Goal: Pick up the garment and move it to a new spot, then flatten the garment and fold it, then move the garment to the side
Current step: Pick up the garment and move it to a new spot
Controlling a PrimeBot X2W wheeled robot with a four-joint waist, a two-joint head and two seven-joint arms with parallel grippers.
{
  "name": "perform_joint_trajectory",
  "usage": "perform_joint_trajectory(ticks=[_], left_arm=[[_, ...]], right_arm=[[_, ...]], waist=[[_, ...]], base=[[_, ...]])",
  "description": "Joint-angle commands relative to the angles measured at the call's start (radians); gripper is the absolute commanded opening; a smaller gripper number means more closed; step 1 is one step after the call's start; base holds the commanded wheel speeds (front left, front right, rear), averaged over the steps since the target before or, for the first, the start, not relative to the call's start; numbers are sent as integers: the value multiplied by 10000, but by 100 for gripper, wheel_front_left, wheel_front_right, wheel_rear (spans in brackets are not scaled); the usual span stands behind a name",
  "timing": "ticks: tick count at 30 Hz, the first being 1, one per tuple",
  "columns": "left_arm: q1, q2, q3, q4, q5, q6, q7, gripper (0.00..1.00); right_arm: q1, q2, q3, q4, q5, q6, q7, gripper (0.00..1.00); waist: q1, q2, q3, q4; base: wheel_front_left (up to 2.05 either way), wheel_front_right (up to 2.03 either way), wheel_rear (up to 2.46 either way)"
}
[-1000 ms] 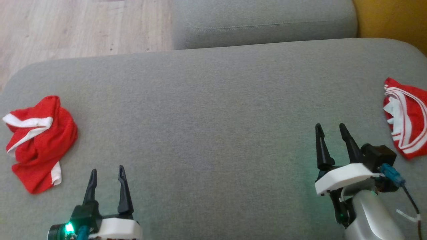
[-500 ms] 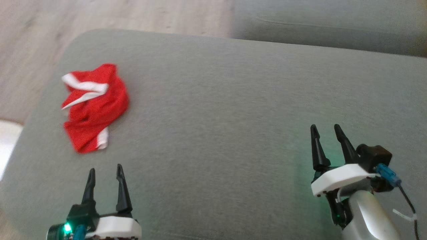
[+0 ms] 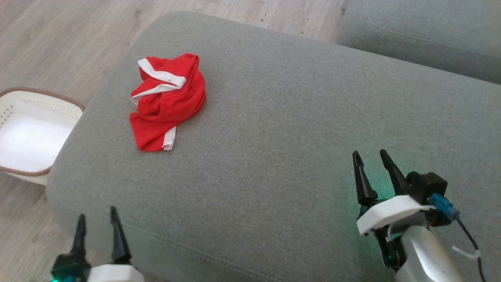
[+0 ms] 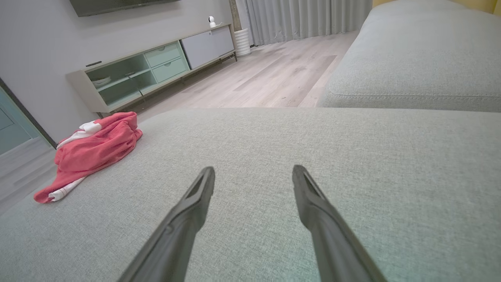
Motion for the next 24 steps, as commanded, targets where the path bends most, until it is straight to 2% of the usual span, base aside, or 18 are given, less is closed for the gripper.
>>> perform_joint_trajectory(ticks=[1,7,12,17,24], left_arm=[[-411,57,665,-178,14,-165,-51,100],[-1298,470,1877,-16,155,-621,-51,100],[-2616,1091,2288,369,293,-1152,-51,100],[-3877,1394,2265,991,166,-1523,-51,100],[-6070,2253,1675,2805,-123,-1880,-51,100]], right_arm=[[-409,30,243,-254,-90,65,-110,100],[-674,30,249,-354,-503,65,-111,100],[-1052,30,67,-473,-920,65,-111,100],[-1323,30,39,-652,-1185,65,-111,100],[-1827,30,123,-931,-1549,65,-111,100]], waist=[[-1,0,115,-122],[-1,0,770,-546],[-1,0,1488,-965],[-1,0,2040,-1290],[-1,0,2817,-1931]], base=[[0,0,0],[0,0,0],[0,0,0],[0,0,0],[0,0,0]])
